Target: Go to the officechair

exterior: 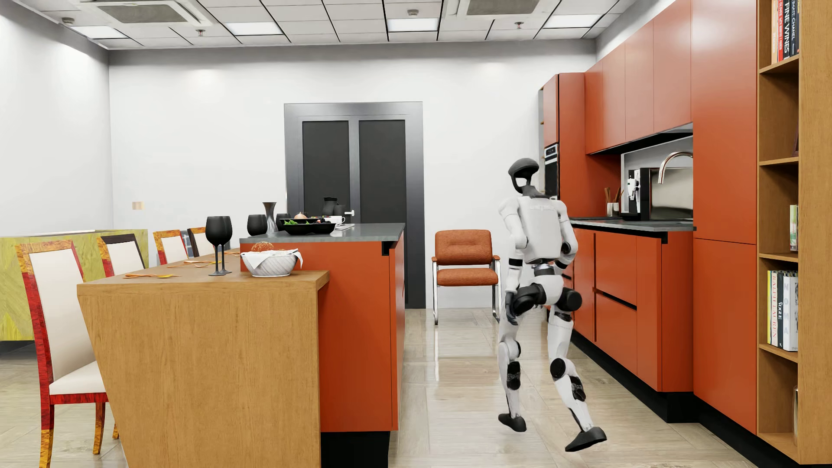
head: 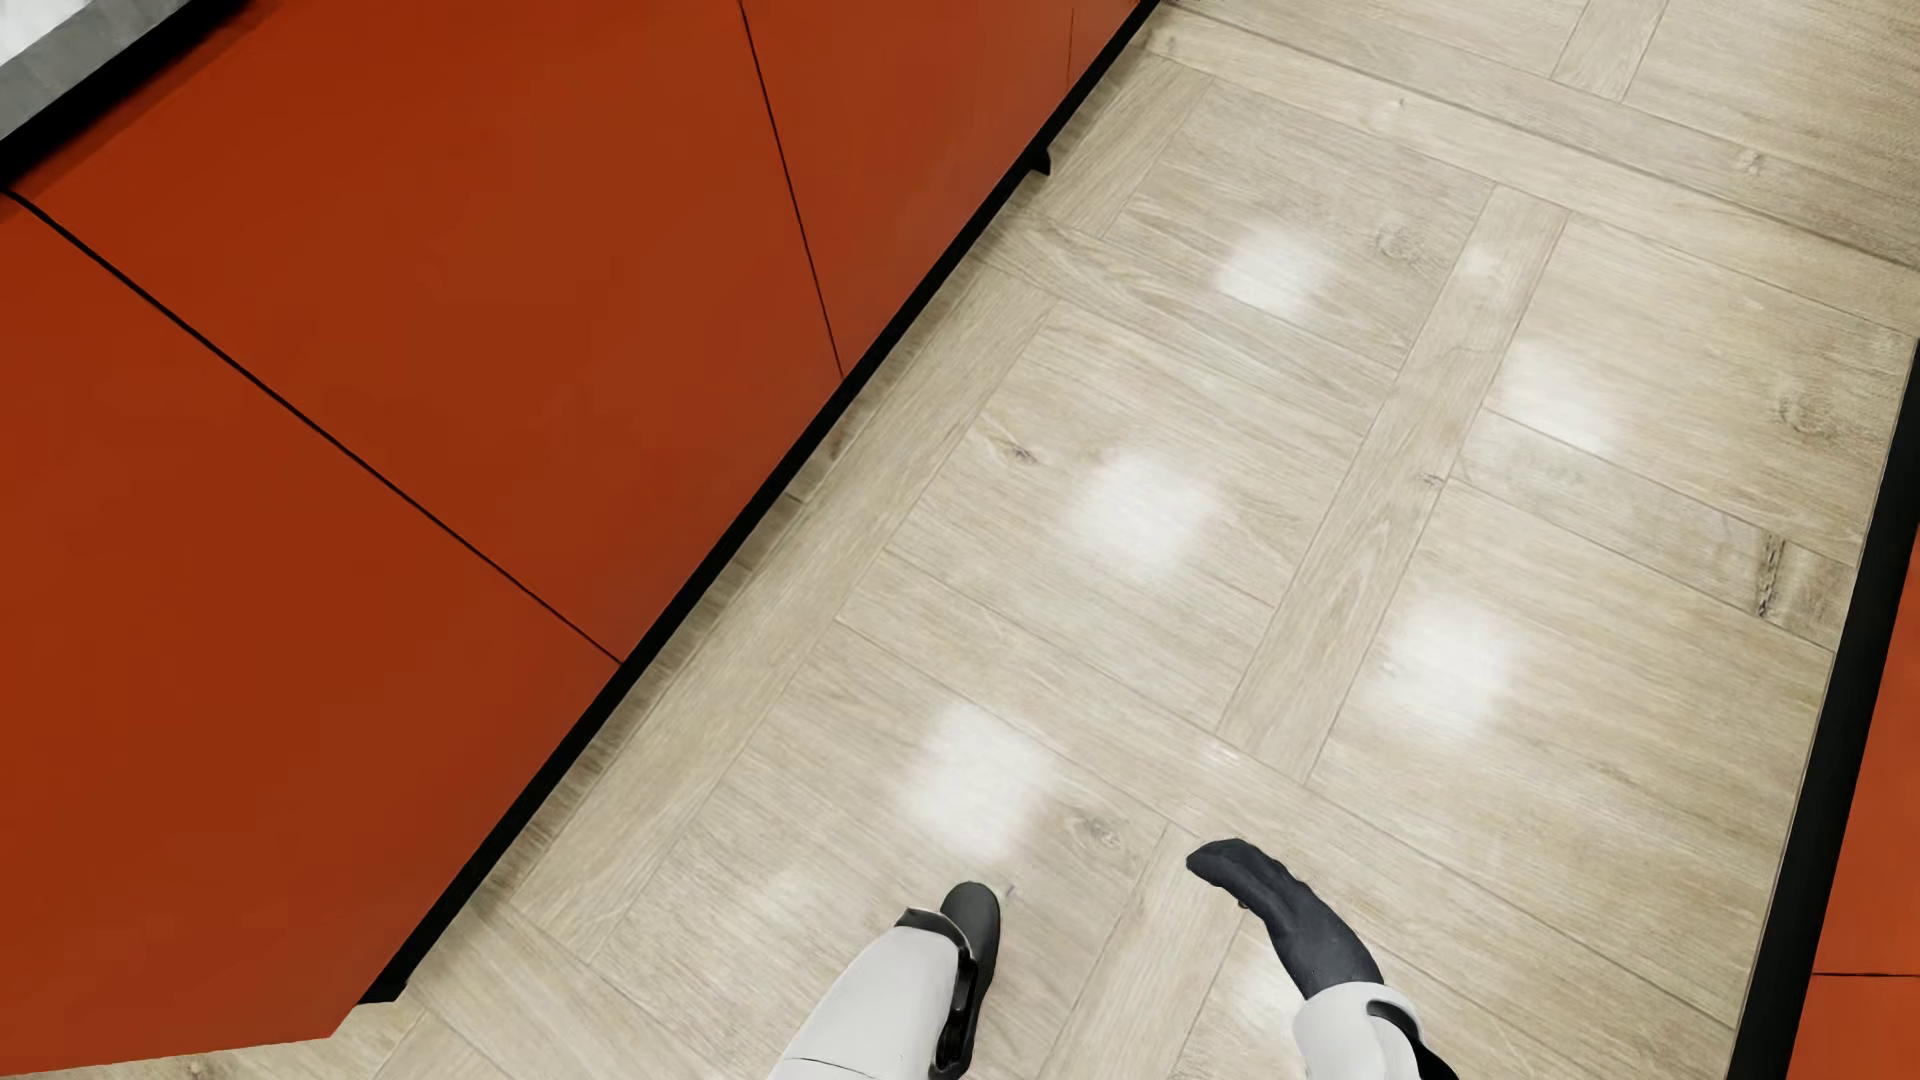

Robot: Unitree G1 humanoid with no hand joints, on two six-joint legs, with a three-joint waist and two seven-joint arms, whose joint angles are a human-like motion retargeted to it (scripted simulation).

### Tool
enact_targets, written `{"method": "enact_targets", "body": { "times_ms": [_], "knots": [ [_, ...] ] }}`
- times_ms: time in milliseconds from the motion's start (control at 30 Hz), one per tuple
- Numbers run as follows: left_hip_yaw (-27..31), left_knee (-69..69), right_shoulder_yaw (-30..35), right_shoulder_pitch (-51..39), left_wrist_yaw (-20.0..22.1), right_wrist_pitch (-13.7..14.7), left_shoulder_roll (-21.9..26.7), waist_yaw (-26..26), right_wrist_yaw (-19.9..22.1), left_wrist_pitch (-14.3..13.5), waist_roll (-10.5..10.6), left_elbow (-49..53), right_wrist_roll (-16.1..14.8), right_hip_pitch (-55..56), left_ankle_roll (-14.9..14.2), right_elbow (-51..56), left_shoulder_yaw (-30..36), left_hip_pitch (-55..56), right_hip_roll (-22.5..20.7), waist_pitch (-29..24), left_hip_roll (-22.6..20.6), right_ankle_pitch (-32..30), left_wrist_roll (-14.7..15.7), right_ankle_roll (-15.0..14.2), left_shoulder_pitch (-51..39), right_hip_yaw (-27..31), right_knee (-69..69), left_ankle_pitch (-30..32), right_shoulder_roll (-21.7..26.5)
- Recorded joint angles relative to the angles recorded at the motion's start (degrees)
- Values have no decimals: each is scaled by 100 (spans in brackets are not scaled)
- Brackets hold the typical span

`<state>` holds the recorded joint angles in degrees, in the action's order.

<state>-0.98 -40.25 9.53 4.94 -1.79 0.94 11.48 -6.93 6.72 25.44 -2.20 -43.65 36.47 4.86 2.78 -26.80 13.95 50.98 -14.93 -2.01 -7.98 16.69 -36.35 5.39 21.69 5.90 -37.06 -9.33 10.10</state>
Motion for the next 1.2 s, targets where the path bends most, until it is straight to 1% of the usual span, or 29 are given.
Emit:
{"method": "enact_targets", "body": {
  "times_ms": [33, 67, 133, 167, 200, 267, 333, 367, 400, 433, 467, 500, 533, 567, 600, 667, 700, 733, 800, 833, 867, 900, 933, 967, 1000, 1033, 1100, 1167, 1200],
  "knots": [
    [-85, -108, 230, 170, 77, -71, -143, -66, -158, 30, -30, -17, -100, 369, 136, 37, -211, -289, -54, -52, 226, -1122, 8, -1753, 89, 147, -1000, -306, 15],
    [-266, -87, 439, 312, 99, -159, -298, -150, -403, -12, -48, -48, -41, 931, 119, 51, -330, -655, -30, -88, 535, -1819, 51, -1951, 110, -322, -2139, -598, 85],
    [-590, 376, 351, 628, -3, -336, -403, -27, -421, -190, -79, -172, 232, 2218, -84, -44, -169, -1641, 658, -116, 920, -1155, 46, -1988, -158, -508, -3624, -975, 22],
    [-697, 709, -22, 834, -63, -429, -345, 134, -75, -295, -87, -267, 145, 2807, -183, -228, 43, -2203, 1138, -105, 1005, -736, -86, -1848, -421, -679, -3740, -1107, -166],
    [-810, 1000, -518, 978, -122, -558, -238, 313, 325, -404, -80, -260, -84, 3350, -270, -480, 284, -2750, 1502, -83, 1052, -472, -252, -1414, -698, -878, -3507, -1259, -361],
    [-1042, 1354, -1377, 1103, -142, -893, 163, 650, 879, -669, -33, 118, -515, 4194, -438, -815, 664, -3798, 1687, -50, 1092, -228, -390, -980, -1298, -840, -2254, -1723, -534],
    [-1152, 1708, -1899, 1429, 72, -783, 584, 903, 853, -824, 43, 595, -804, 4374, -742, -756, 645, -4851, 1634, -84, 1209, -629, -242, -846, -2045, -576, 190, -2032, -363],
    [-1143, 1835, -2069, 1624, 260, -685, 692, 1000, 825, -766, 94, 822, -853, 4260, -927, -726, 398, -5332, 1671, -115, 1313, -815, -42, -756, -2380, -528, 1454, -2039, -317],
    [-1034, 1816, -2181, 1845, 538, -629, 717, 1072, 827, -659, 135, 1042, -838, 4137, -1106, -713, 79, -5716, 1808, -148, 1425, -929, 158, -568, -2636, -793, 2001, -1859, -313],
    [-902, 1607, -2239, 2047, 878, -597, 737, 1126, 824, -593, 165, 1293, -777, 4064, -1199, -740, -184, -5985, 2011, -182, 1585, -1223, 281, -554, -2783, -1382, 1641, -1424, -375],
    [-690, 1082, -2245, 2186, 1184, -572, 806, 1179, 806, -615, 219, 1587, -706, 4041, -1250, -799, -335, -6046, 2082, -226, 1811, -1448, 331, -583, -2794, -1673, 884, -679, -491],
    [-426, 59, -2234, 2205, 1394, -557, 876, 1212, 774, -697, 290, 1904, -634, 3974, -970, -895, -424, -5779, 1999, -276, 1994, -1040, 385, -286, -2654, -1765, 172, 565, -605],
    [-325, -1261, -2198, 2090, 1479, -550, 904, 1215, 741, -766, 366, 2184, -559, 3783, -1173, -1000, -471, -5220, 1851, -323, 2266, -496, 457, -226, -2409, -1824, -248, 1606, -684],
    [-136, -2498, -2116, 1856, 1427, -530, 882, 1167, 725, -775, 447, 2365, -479, 3441, -835, -1093, -444, -4442, 1627, -365, 2406, -117, 508, -193, -2162, -1836, -281, 1631, -736],
    [140, -3365, -1991, 1540, 1261, -500, 813, 1093, 738, -735, 509, 2417, -398, 2981, -525, -1167, -330, -3561, 1414, -389, 2185, 119, 513, -183, -1971, -1811, -1, 1074, -765],
    [159, -3588, -1562, 809, 808, -500, 569, 942, 652, -662, 517, 2164, -224, 1854, -581, -1266, -37, -1989, 1151, -345, 1731, 293, 492, -264, -1620, -1606, 1051, 701, -754],
    [15, -3104, -1203, 461, 565, -486, 473, 863, 439, -664, 477, 1923, -91, 1313, -730, -1244, 80, -1420, 1085, -277, 1550, 370, 471, -280, -1413, -1474, 1528, 535, -729],
    [-104, -2421, -779, 106, 293, -366, 458, 771, 105, -670, 429, 1758, 105, 888, -682, -1169, 172, -938, 1030, -200, 1421, 562, 412, -294, -1131, -1340, 1744, 449, -670],
    [-96, -381, 238, -540, -222, 121, 405, 555, -433, -581, 359, 1462, 496, 213, -585, -647, 260, -309, 950, -73, 1300, 1158, 240, -319, -750, -1070, 1678, 555, -479],
    [-6, 1017, 660, -809, -283, 383, 348, 450, -503, -540, 341, 1318, 521, -159, -778, -275, 175, -268, 945, -22, 1316, 1390, 195, -333, -531, -977, 1666, 502, -358],
    [66, 2265, 935, -959, -177, 580, 216, 355, -433, -445, 325, 1083, 363, -565, -717, 64, 43, -349, 986, 23, 1336, 1504, 167, -339, -328, -847, 1683, 452, -236],
    [-242, 2828, 1081, -949, -26, 656, 58, 276, -319, -262, 320, 765, 56, -872, -660, 302, -64, -500, 1061, 57, 1455, 1335, 103, -448, -145, -754, 1469, 348, -147],
    [-510, 2377, 1123, -792, -8, 600, -122, 203, -233, -44, 298, 418, -293, -985, -464, 470, -46, -598, 1230, 65, 1510, 821, -27, -483, -16, -684, 901, 469, -32],
    [-641, 1679, 1068, -526, -188, 432, -291, 146, -153, 80, 247, 90, -601, -771, 142, 605, 105, -649, 1467, 42, 1469, -408, -189, -655, 38, -606, -163, 1012, 128],
    [-768, 952, 901, -187, -483, 211, -375, 138, -2, 54, 177, -180, -825, -274, 169, 671, 286, -771, 1701, 3, 1444, -1826, -296, -1087, -2, -579, -1607, 915, 243],
    [-865, 472, 634, 146, -768, -61, -386, 190, 219, -64, 89, -379, -957, 402, 137, 582, 413, -1008, 2117, -38, 1353, -2530, -282, -1243, -142, -747, -2890, 334, 254],
    [-923, 582, -3, 544, -889, -829, -264, 441, 653, -227, -60, -587, -1091, 1816, 49, -251, 520, -1965, 2534, -65, 1041, -1386, -149, -382, -670, -1056, -3971, -435, -12],
    [-814, 1322, -530, 733, -469, -1790, -33, 702, 630, -292, -78, -495, -1033, 2843, -77, -1479, 719, -3205, 2540, 30, 754, -613, -441, -316, -1298, -1545, -3019, -841, -198],
    [-743, 1490, -618, 928, -302, -2066, 101, 821, 243, -390, -50, -326, -896, 3239, -114, -1923, 848, -3722, 2420, 88, 661, -482, -567, -618, -1661, -1640, -2120, -1100, -92]
  ]
}}
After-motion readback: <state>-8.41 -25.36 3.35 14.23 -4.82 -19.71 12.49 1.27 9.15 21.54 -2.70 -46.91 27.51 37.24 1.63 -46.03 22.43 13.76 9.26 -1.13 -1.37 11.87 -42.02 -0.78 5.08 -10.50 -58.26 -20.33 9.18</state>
